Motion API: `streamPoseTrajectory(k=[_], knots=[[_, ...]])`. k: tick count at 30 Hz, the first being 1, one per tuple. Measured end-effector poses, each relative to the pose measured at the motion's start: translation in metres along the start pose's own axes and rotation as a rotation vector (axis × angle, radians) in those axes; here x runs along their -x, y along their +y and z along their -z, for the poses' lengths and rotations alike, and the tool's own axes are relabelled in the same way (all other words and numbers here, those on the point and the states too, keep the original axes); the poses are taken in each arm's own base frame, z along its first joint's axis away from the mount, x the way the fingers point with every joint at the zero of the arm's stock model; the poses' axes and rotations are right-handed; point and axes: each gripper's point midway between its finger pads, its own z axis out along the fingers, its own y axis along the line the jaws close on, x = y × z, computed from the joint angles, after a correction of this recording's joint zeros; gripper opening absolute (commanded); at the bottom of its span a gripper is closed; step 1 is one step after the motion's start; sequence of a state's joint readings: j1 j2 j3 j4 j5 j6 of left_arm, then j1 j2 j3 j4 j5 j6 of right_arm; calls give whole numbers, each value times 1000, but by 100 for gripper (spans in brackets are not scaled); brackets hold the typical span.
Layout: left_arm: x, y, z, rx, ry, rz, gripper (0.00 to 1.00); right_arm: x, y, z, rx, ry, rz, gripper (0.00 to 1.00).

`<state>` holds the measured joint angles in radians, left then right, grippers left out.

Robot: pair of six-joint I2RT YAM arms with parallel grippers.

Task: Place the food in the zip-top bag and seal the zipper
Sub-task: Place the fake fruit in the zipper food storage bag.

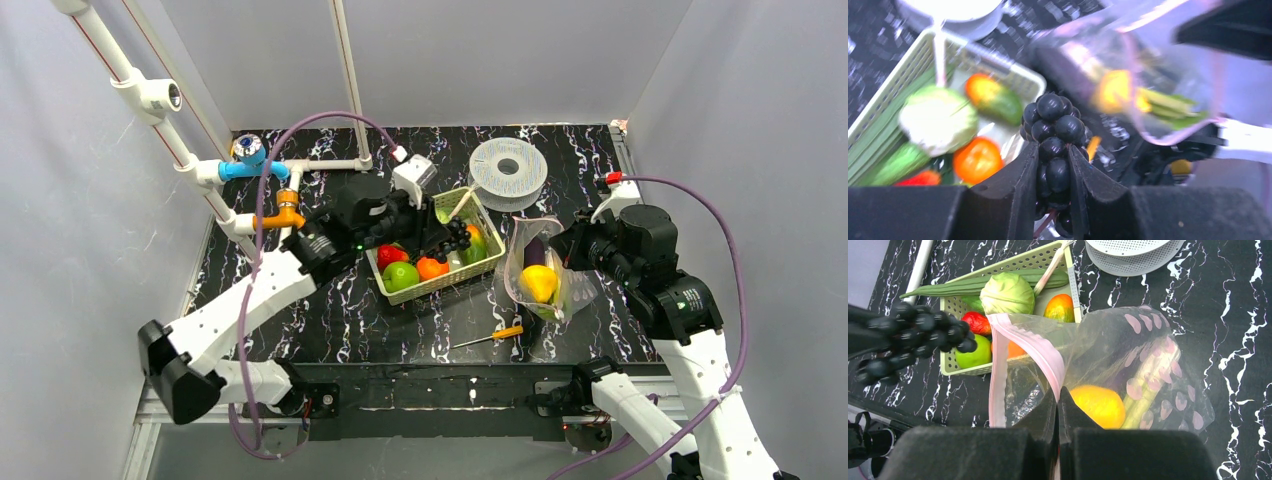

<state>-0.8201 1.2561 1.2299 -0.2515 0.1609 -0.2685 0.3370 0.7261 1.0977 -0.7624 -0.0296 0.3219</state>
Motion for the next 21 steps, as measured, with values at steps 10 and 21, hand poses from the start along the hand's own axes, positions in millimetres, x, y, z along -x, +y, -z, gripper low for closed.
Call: streamPoseTrajectory(k=[10,21], knots=[[48,-117,36,-611,-183,52,0,-1,3,0,12,4,-11,1],[20,-127,-27,-508,-24,165,0,-1,5,1,22,7,-16,1]])
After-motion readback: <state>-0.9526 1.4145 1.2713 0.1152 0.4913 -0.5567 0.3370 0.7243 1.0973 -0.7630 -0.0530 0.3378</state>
